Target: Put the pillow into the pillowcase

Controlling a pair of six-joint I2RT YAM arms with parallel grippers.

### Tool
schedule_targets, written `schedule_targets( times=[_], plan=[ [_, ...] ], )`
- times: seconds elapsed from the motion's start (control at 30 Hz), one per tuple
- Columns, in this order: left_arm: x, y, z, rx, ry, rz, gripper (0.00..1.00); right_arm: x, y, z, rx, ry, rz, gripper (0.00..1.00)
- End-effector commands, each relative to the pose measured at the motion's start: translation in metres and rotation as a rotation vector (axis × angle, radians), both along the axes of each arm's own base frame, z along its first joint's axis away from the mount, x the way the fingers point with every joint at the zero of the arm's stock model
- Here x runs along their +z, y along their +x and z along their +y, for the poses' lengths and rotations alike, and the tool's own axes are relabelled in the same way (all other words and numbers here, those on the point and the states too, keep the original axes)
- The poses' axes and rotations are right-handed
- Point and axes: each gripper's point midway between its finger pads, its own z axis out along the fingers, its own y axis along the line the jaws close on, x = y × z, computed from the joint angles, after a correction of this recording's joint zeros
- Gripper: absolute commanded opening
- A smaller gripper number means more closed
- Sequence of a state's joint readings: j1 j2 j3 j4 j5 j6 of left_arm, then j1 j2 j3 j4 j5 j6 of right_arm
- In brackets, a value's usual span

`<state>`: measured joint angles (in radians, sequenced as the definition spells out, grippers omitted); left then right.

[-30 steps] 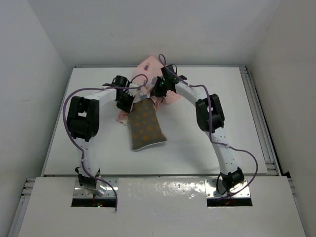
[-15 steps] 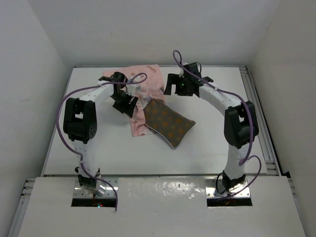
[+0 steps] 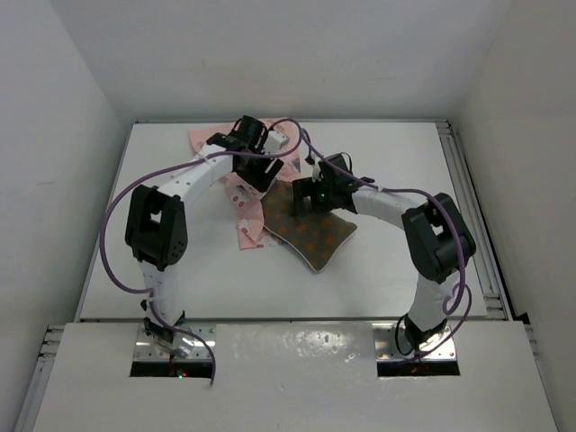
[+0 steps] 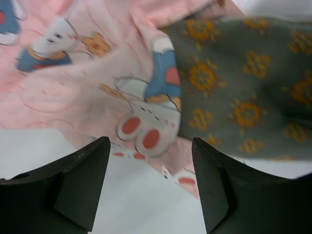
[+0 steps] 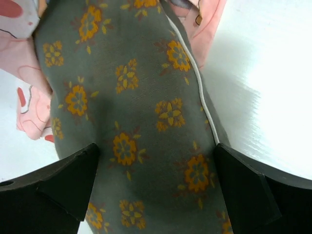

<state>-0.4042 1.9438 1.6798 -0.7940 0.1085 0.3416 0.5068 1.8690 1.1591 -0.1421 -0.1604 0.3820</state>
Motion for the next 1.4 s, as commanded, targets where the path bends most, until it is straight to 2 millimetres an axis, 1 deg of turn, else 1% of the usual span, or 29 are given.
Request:
schedule_targets(
  times=[0.0,0.03,0.07,0.1,0.13,0.23,0.3,0.4,0.43,0.47,0.57,0.63,0.7,0.77,0.83,0.87,0.9,0.93,0.97,1.0,1.03,1.07,1.13,1.17,1.2,1.23,1.27,1.33,1.37],
  plan=[
    [0.007,0.039,-0.004,0.057,0.042,-0.189,0.66,0.024,0.002,0.016,0.021,0.086,-0.096,0.99],
    [0.000,0.039,-0.003,0.065,0.055,-0.188,0.66,0.023,-0.001,0.016,0.020,0.088,-0.097,0.99],
    [-0.001,0.045,-0.001,0.087,0.066,-0.218,0.66,0.023,-0.005,0.014,0.014,0.093,-0.109,0.99],
    [-0.008,0.046,-0.003,0.087,0.076,-0.218,0.66,0.026,-0.006,0.017,0.017,0.104,-0.128,0.99],
    [-0.013,0.046,-0.005,0.082,0.071,-0.212,0.66,0.022,-0.009,0.014,0.011,0.097,-0.127,0.99],
    [-0.021,0.044,-0.013,0.066,0.044,-0.189,0.66,0.028,-0.013,0.013,0.007,0.106,-0.161,0.99],
    [-0.021,0.044,-0.020,0.065,0.020,-0.189,0.67,0.037,-0.011,0.015,0.000,0.115,-0.207,0.99],
    [-0.016,0.047,-0.027,0.065,-0.019,-0.188,0.67,0.041,-0.012,0.013,-0.006,0.121,-0.235,0.99],
    [-0.017,0.046,-0.026,0.065,-0.018,-0.185,0.67,0.042,-0.011,0.012,-0.006,0.120,-0.240,0.99],
    [-0.014,0.044,-0.034,0.041,-0.049,-0.175,0.67,0.043,-0.011,0.012,-0.008,0.119,-0.245,0.99],
    [-0.006,0.041,-0.043,0.011,-0.090,-0.155,0.67,0.046,-0.012,0.008,-0.015,0.114,-0.261,0.99],
    [-0.003,0.038,-0.049,-0.010,-0.110,-0.143,0.67,0.054,-0.010,0.006,-0.029,0.126,-0.285,0.99],
    [0.000,0.037,-0.053,-0.025,-0.123,-0.140,0.67,0.057,-0.011,0.004,-0.036,0.143,-0.295,0.99],
    [-0.004,0.041,-0.052,-0.012,-0.096,-0.169,0.68,0.060,-0.013,0.005,-0.026,0.154,-0.299,0.99],
    [-0.022,0.040,-0.049,0.000,-0.054,-0.167,0.68,0.058,-0.013,0.006,-0.021,0.151,-0.296,0.99],
    [-0.025,0.047,-0.044,0.020,-0.025,-0.195,0.67,0.053,-0.014,0.007,-0.022,0.144,-0.286,0.99],
    [-0.036,0.050,-0.037,0.042,0.015,-0.197,0.66,0.049,-0.015,0.007,-0.022,0.134,-0.276,0.99],
    [-0.044,0.054,-0.028,0.077,0.064,-0.204,0.58,0.041,-0.015,0.007,-0.033,0.107,-0.255,0.99],
    [-0.043,0.056,-0.023,0.093,0.076,-0.211,0.52,0.047,-0.009,0.007,-0.053,0.107,-0.271,0.99],
    [-0.045,0.057,-0.021,0.104,0.084,-0.208,0.44,0.031,-0.013,0.005,-0.057,0.061,-0.223,0.99],
    [-0.044,0.058,-0.018,0.112,0.085,-0.206,0.28,0.032,-0.009,0.009,-0.057,0.048,-0.220,0.99],
    [-0.040,0.058,-0.019,0.115,0.072,-0.203,0.19,0.015,-0.015,0.011,-0.042,0.015,-0.181,0.99],
    [-0.035,0.055,-0.020,0.108,0.068,-0.187,0.00,0.007,-0.016,0.013,-0.047,-0.010,-0.172,0.99],
    [-0.025,0.057,-0.024,0.101,0.046,-0.193,0.00,0.000,-0.020,0.016,-0.040,-0.018,-0.159,0.99],
    [-0.022,0.056,-0.025,0.094,0.040,-0.189,0.00,-0.001,-0.021,0.018,-0.039,-0.016,-0.156,0.98],
    [-0.020,0.050,-0.028,0.081,0.027,-0.162,0.00,-0.003,-0.023,0.019,-0.034,-0.017,-0.155,0.96],
    [-0.011,0.051,-0.031,0.079,0.012,-0.167,0.00,-0.002,-0.025,0.024,-0.023,-0.011,-0.163,0.92],
    [-0.005,0.044,-0.033,0.067,0.008,-0.141,0.00,-0.001,-0.027,0.026,-0.010,-0.013,-0.169,0.68],
    [0.007,0.043,-0.034,0.062,-0.003,-0.153,0.00,0.000,-0.028,0.028,0.007,-0.011,-0.177,0.45]
  ],
)
